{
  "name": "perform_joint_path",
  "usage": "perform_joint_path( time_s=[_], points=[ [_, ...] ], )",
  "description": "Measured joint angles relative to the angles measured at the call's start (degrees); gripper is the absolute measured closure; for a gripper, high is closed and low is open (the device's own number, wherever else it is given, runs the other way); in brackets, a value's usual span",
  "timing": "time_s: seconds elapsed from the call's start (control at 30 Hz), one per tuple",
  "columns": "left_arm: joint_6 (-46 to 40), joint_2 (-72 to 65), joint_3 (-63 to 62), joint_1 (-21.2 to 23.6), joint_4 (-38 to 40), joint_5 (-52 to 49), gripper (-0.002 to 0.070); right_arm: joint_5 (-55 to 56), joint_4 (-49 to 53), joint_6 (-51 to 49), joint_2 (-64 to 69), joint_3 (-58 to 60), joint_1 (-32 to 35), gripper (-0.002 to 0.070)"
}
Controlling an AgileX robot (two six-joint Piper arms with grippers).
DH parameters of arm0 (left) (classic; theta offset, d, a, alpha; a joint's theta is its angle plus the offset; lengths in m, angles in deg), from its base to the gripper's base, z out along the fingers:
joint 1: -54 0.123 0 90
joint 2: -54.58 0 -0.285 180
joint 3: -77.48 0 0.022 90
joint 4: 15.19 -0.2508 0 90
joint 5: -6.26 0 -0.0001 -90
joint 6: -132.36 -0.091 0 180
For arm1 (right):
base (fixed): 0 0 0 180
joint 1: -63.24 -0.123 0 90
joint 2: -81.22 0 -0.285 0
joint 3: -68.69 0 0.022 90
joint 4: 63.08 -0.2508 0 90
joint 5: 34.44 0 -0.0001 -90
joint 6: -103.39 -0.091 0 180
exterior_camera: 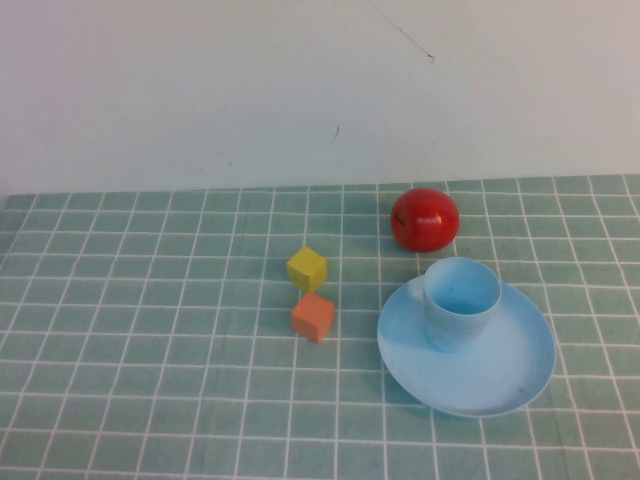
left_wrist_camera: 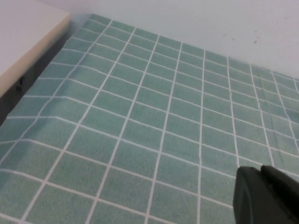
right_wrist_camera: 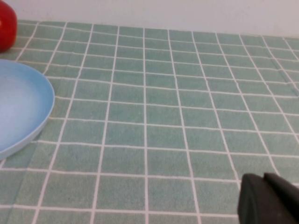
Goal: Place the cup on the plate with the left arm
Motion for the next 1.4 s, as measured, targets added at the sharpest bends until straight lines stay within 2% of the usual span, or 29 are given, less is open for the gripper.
perform_joint_path(
  time_s=[0.23, 0.43, 0.53, 1.4],
  points=[
    [-2.09, 0.00, 0.00, 0.00, 0.12, 0.00, 0.0676, 0.00, 0.00, 0.00, 0.00, 0.00, 0.00, 0.0678],
    [-17.52, 0.00, 0.00, 0.00, 0.72, -0.09, 0.0676, 0.00, 0.00, 0.00, 0.00, 0.00, 0.00, 0.0678],
    [-20.59, 0.00, 0.00, 0.00, 1.18, -0.09, 0.0676, 0.00, 0.00, 0.00, 0.00, 0.00, 0.00, 0.0678],
    [-21.79, 0.00, -0.09, -2.02, 3.10, -0.21, 0.0676, 0.00, 0.00, 0.00, 0.00, 0.00, 0.00, 0.0678]
  ],
)
